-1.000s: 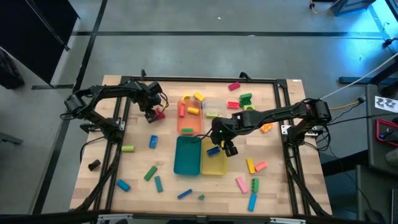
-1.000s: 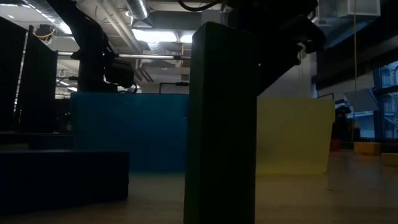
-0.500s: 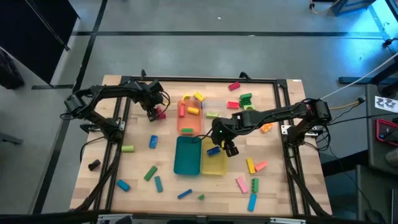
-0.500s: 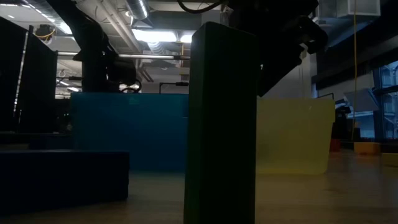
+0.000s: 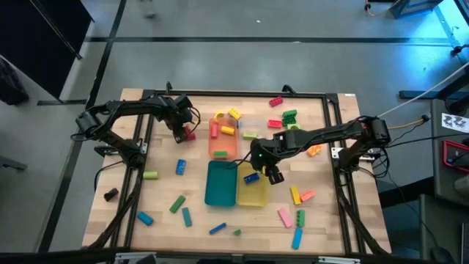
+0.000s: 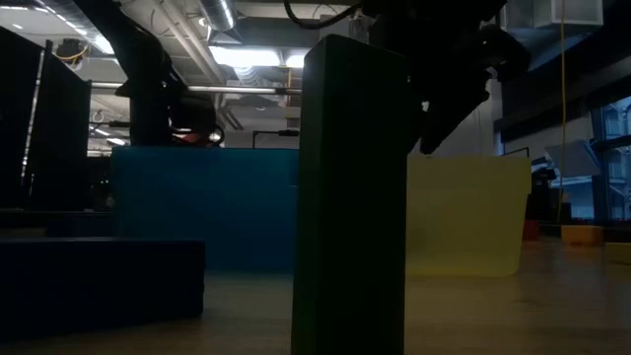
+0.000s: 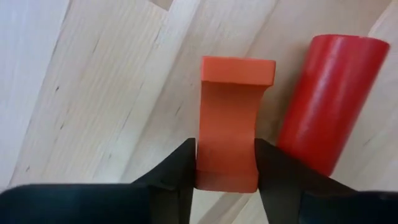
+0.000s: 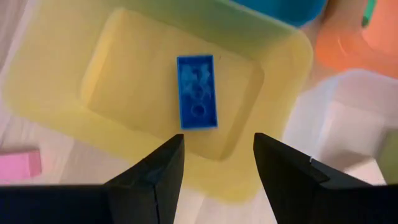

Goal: Sort blocks by size
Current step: Put the orange arch block into the transparent bin

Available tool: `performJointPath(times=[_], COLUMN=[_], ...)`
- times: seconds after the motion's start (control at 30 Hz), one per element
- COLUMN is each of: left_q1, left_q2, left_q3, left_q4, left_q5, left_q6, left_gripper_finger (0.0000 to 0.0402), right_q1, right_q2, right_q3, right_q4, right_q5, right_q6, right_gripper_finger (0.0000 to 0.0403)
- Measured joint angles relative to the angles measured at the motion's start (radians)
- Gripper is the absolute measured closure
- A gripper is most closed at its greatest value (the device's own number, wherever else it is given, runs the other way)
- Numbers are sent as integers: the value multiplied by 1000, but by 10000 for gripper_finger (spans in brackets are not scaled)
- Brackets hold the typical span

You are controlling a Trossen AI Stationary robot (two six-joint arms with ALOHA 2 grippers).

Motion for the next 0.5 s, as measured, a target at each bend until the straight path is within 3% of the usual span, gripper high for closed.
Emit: performJointPath(times=[0.33, 0.5], left_q1=[0, 1], left_q2=[0, 0], left_q3=[7, 74], left_q4=[-2, -6], left_q5=[19, 19], left_q6=[-35, -23], left_gripper_finger=[284, 284], right_q1=[0, -8], right_q2=[0, 0], right_q3=[90, 147], right_q4=[-132, -262], right_q5=[92, 182], right_q6=[-1, 0], right_gripper_finger=[208, 208])
